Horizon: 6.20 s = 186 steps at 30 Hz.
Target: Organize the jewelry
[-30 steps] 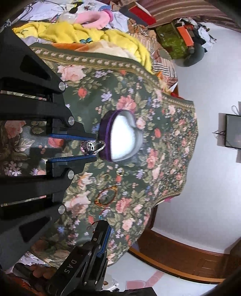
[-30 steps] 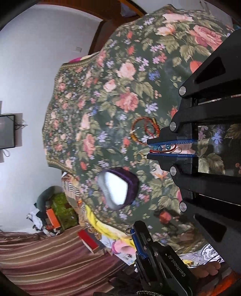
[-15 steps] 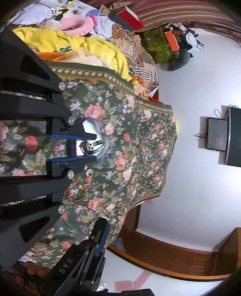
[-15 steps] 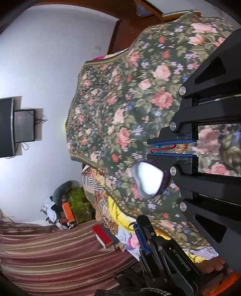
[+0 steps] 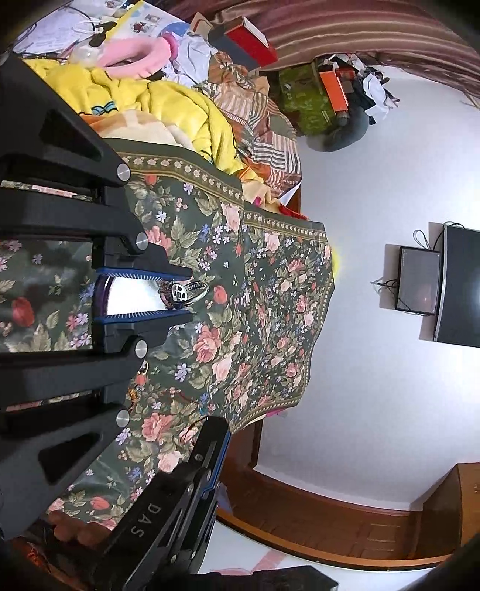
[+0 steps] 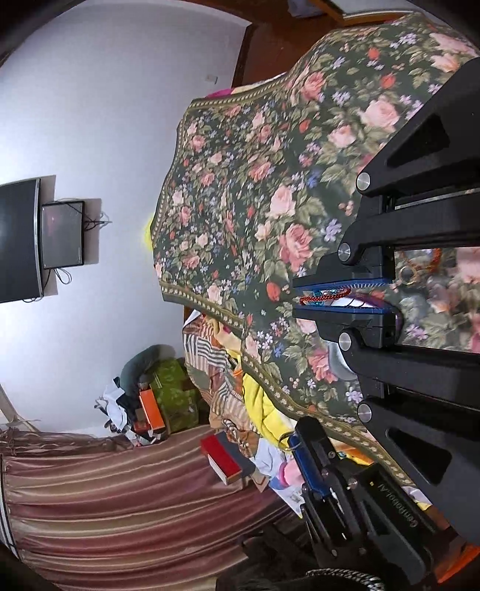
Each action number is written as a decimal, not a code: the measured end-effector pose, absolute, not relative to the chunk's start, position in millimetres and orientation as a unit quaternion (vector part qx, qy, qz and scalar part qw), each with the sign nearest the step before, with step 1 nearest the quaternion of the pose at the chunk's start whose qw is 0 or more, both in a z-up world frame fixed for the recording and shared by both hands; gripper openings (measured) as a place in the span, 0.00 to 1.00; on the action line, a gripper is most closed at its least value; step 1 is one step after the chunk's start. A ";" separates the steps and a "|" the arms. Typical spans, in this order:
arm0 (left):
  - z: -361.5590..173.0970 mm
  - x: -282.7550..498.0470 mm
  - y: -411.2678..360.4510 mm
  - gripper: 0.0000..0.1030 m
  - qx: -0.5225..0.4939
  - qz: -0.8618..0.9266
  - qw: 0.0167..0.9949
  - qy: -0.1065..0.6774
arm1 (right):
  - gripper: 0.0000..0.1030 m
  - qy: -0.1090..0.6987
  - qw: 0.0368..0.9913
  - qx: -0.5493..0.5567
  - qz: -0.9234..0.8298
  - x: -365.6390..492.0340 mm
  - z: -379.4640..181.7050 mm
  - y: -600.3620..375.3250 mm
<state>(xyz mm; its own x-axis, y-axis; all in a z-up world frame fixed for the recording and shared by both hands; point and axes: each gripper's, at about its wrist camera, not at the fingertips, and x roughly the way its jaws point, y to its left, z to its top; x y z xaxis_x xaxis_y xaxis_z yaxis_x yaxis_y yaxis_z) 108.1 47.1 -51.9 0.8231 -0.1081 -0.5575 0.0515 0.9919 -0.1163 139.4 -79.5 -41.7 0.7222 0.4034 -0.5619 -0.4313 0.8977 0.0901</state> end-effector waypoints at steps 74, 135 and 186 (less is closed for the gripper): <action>-57.5 103.3 22.2 0.40 -0.026 -0.062 0.940 0.335 | 0.38 0.370 0.912 -0.038 0.176 137.9 -61.5 -148.4; -163.3 132.2 -10.3 0.12 -0.051 -0.124 0.880 0.456 | 0.38 0.507 0.833 0.002 0.221 151.3 -161.3 -131.6; -96.6 106.8 7.8 0.12 -0.050 -0.096 0.916 0.385 | 0.11 0.378 0.904 0.020 0.200 134.4 -70.0 -155.7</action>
<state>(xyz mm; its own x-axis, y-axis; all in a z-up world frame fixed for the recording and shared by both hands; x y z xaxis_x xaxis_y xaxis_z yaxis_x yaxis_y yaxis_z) 106.8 7.8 -96.6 0.6844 -0.2155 -0.6966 0.1378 0.9763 -0.1666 134.4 -155.7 -70.0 0.6344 0.3767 -0.6750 -0.3458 0.9193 0.1880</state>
